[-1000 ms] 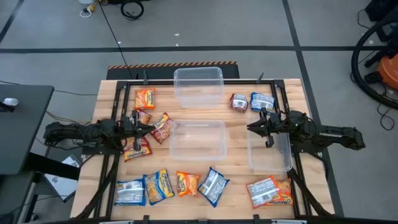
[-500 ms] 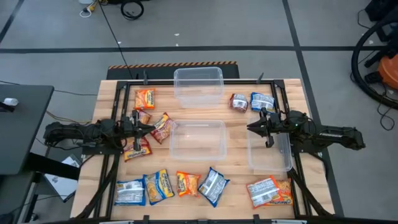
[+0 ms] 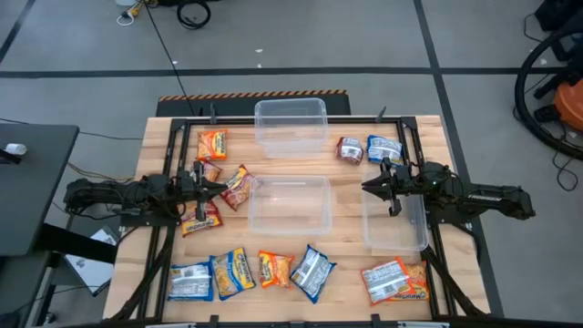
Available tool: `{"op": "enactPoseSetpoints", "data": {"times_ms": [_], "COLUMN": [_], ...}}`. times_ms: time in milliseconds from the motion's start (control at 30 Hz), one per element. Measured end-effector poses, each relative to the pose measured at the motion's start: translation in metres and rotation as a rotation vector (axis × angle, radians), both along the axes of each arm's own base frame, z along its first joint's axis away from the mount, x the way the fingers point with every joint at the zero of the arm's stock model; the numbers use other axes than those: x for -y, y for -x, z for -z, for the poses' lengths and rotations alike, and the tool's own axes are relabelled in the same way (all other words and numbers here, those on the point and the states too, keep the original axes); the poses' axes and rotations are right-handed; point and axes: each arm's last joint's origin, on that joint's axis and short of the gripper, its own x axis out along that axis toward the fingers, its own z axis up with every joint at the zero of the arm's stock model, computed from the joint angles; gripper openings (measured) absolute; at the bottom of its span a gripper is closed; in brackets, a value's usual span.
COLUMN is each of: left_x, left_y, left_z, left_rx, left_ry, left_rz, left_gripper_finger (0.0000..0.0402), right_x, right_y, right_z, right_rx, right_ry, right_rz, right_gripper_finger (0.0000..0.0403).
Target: Sort Maruchan noodles
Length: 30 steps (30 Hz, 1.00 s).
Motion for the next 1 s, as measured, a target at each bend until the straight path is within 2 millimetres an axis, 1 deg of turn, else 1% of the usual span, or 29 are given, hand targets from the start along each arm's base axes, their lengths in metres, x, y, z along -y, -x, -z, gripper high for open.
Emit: {"op": "enactPoseSetpoints", "data": {"times_ms": [333, 533, 600, 667, 733, 800, 867, 933, 1000], "left_x": [0.0, 0.0, 0.0, 0.0, 0.0, 0.0, 0.0, 0.0, 0.0], "left_y": [0.0, 0.0, 0.0, 0.0, 0.0, 0.0, 0.0, 0.0, 0.0], "left_z": [0.0, 0.0, 0.0, -0.002, -0.004, -0.004, -0.004, -0.004, -0.005], "left_rx": [0.0, 0.0, 0.003, 0.016, 0.039, 0.043, 0.043, 0.044, 0.047], "left_ry": [0.0, 0.0, 0.0, 0.002, 0.003, 0.003, 0.003, 0.003, 0.004], "left_rz": [0.0, 0.0, 0.0, 0.0, 0.0, 0.0, 0.0, 0.0, 0.0], "left_gripper_finger": [0.0027, 0.0027, 0.0027, 0.0027, 0.0027, 0.0027, 0.0027, 0.0027, 0.0027], "right_x": [0.0, 0.0, 0.001, 0.002, 0.002, 0.001, 0.0, 0.0, -0.001], "right_y": [0.0, 0.0, 0.001, 0.002, 0.003, 0.006, 0.009, 0.01, 0.01], "right_z": [0.0, -0.002, -0.008, -0.014, -0.021, -0.031, -0.038, -0.043, -0.049], "right_rx": [0.0, 0.024, 0.084, 0.146, 0.225, 0.33, 0.4, 0.434, 0.422], "right_ry": [0.001, 0.045, 0.063, -0.004, -0.052, -0.049, -0.025, -0.009, -0.024], "right_rz": [0.0, 0.004, 0.048, 0.079, 0.075, 0.056, 0.035, 0.034, 0.022], "right_gripper_finger": [0.0061, 0.0061, 0.0061, 0.0061, 0.0061, 0.0061, 0.0061, 0.0061, 0.0058]}}
